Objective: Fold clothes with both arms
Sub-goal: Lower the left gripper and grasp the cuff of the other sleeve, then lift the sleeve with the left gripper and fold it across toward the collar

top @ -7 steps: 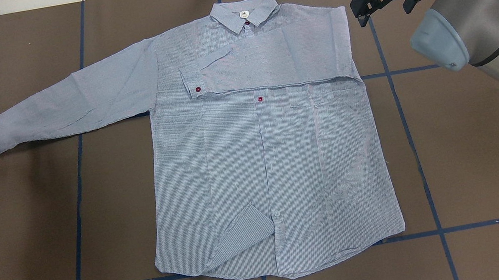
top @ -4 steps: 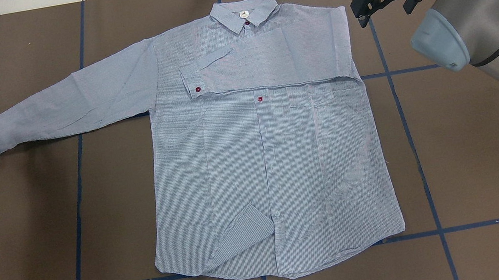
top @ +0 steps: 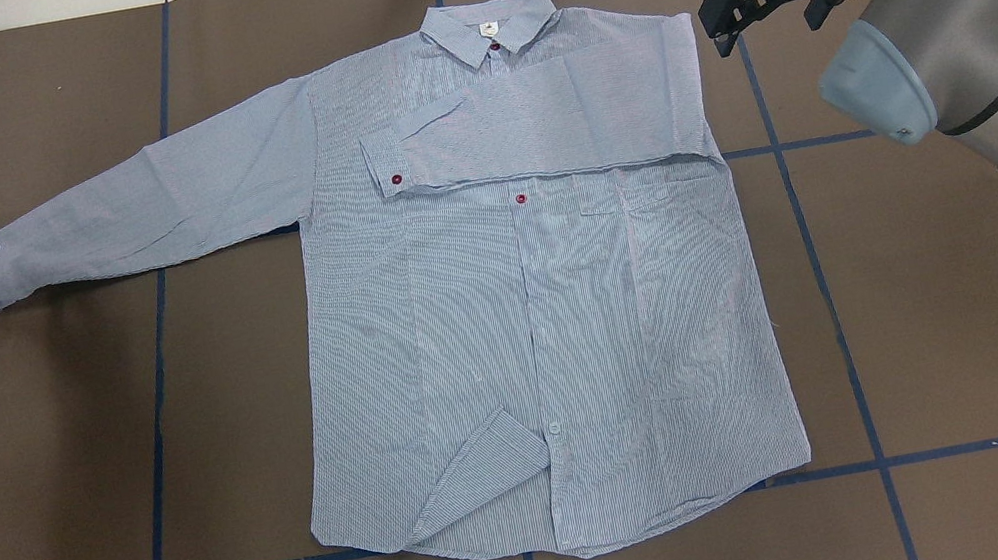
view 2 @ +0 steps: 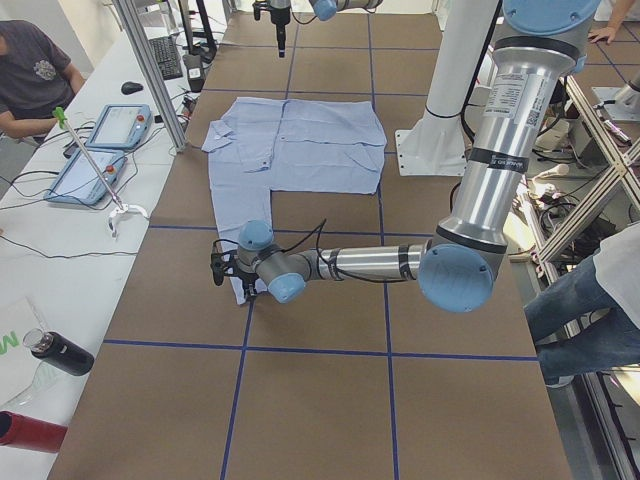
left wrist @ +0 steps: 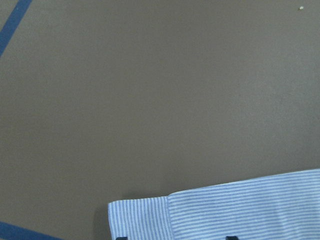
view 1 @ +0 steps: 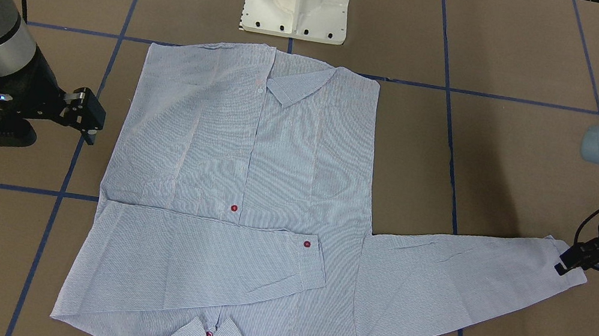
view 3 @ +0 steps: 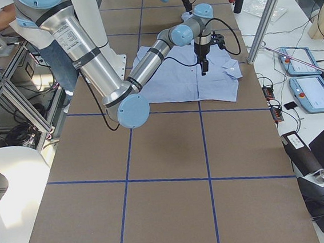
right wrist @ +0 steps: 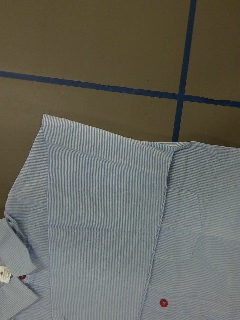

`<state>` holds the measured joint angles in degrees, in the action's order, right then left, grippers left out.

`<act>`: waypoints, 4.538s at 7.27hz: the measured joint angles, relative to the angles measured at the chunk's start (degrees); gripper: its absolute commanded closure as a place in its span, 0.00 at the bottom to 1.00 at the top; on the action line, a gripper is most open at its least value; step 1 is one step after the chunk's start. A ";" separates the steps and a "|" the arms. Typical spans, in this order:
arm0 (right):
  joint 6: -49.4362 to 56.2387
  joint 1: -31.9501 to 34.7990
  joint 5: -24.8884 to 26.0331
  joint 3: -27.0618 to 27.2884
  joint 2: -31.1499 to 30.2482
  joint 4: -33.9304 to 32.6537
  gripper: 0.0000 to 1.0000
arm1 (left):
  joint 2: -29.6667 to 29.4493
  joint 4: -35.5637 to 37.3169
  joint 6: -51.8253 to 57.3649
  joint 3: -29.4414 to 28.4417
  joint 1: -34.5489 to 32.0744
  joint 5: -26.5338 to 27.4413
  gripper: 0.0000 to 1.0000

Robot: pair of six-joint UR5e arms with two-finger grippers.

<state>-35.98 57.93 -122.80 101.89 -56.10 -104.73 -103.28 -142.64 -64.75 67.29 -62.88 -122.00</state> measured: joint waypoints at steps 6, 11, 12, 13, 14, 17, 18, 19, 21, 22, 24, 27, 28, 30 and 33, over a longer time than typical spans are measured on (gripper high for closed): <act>-1.75 -1.16 0.07 0.94 0.40 -0.37 0.00 | 1.26 0.05 0.12 -0.05 -0.07 0.29 0.44; -1.81 -1.25 0.11 0.93 0.45 -0.38 0.00 | 1.33 0.18 -0.15 0.08 -0.35 0.20 0.72; -1.81 -1.24 0.11 0.93 0.42 -0.36 0.00 | 1.33 0.22 -0.22 0.10 -0.37 0.12 0.88; -1.81 -1.24 0.11 0.94 0.40 -0.33 0.00 | 1.33 0.27 -0.33 0.14 -0.39 0.04 1.00; -1.81 -1.24 0.11 0.94 0.39 -0.32 0.00 | 1.33 0.33 -0.41 0.21 -0.46 -0.05 1.00; -1.76 -1.11 -0.03 1.00 0.33 -0.38 0.00 | 1.20 1.30 -0.44 1.28 -2.03 -1.36 1.00; -1.73 -0.95 -0.07 1.15 0.16 -0.40 0.00 | 0.98 3.08 -0.43 2.53 -2.94 -2.17 1.00; -1.73 -0.73 -0.12 1.50 -0.26 -0.64 0.00 | 0.41 7.18 -0.44 5.35 -3.51 -2.57 1.00; -1.56 0.05 -0.20 3.86 -2.10 -3.21 0.00 | -2.97 22.23 -0.58 14.86 -3.84 -2.75 1.00; -1.29 0.64 -0.51 5.48 -3.78 -4.11 0.00 | -6.53 30.27 -1.38 18.63 -3.78 -2.75 1.00; 0.30 1.95 -2.07 8.76 -8.93 -4.17 0.00 | -16.16 39.56 -9.78 21.38 -2.11 -4.34 1.00; 4.46 4.73 -2.76 11.74 -15.30 -3.94 0.00 | -30.42 40.77 -28.23 18.68 5.81 -6.01 1.00; 5.67 5.50 -2.81 11.88 -16.46 -3.96 0.00 | -34.90 40.52 -32.88 16.63 7.86 -6.04 1.00; 6.47 6.07 -2.77 11.84 -17.53 -3.93 0.00 | -40.84 40.30 -37.99 14.44 10.04 -6.14 1.00; 6.54 6.82 -4.47 11.99 -17.78 -3.90 0.00 | -44.07 40.19 -40.57 14.04 12.25 -6.15 1.00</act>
<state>-29.44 64.75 -127.27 113.88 -73.89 -108.63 -147.35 -102.45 -105.32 81.33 -50.63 -128.15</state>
